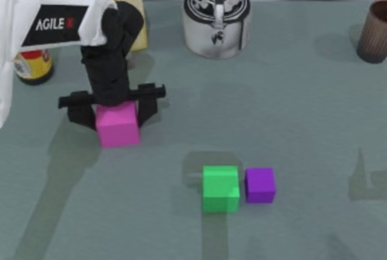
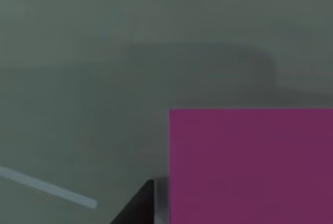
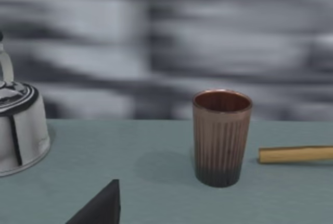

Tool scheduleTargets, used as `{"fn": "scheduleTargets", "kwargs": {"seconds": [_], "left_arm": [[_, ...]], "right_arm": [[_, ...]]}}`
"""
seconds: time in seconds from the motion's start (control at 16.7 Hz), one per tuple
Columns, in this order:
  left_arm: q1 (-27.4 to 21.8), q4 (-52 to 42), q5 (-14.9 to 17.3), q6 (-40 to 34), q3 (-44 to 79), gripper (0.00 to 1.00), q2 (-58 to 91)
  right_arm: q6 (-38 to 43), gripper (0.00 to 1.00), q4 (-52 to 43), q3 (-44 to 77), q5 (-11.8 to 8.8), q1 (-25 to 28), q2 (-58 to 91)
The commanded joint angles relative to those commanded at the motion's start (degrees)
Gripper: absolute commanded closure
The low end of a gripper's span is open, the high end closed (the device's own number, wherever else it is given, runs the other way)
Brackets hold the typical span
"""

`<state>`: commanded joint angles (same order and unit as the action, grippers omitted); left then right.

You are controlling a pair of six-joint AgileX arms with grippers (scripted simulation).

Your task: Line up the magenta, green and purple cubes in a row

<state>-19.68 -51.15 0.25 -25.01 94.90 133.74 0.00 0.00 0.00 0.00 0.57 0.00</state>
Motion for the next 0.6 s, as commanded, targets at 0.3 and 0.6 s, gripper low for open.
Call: {"fn": "scheduleTargets", "kwargs": {"seconds": [0.3,0.6], "left_arm": [[0.0,0.0,0.0,0.0,0.0,0.83,0.0],[0.0,0.0,0.0,0.0,0.0,1.0,0.0]], "right_arm": [[0.0,0.0,0.0,0.0,0.0,0.0,0.0],[0.0,0.0,0.0,0.0,0.0,0.0,0.0]]}}
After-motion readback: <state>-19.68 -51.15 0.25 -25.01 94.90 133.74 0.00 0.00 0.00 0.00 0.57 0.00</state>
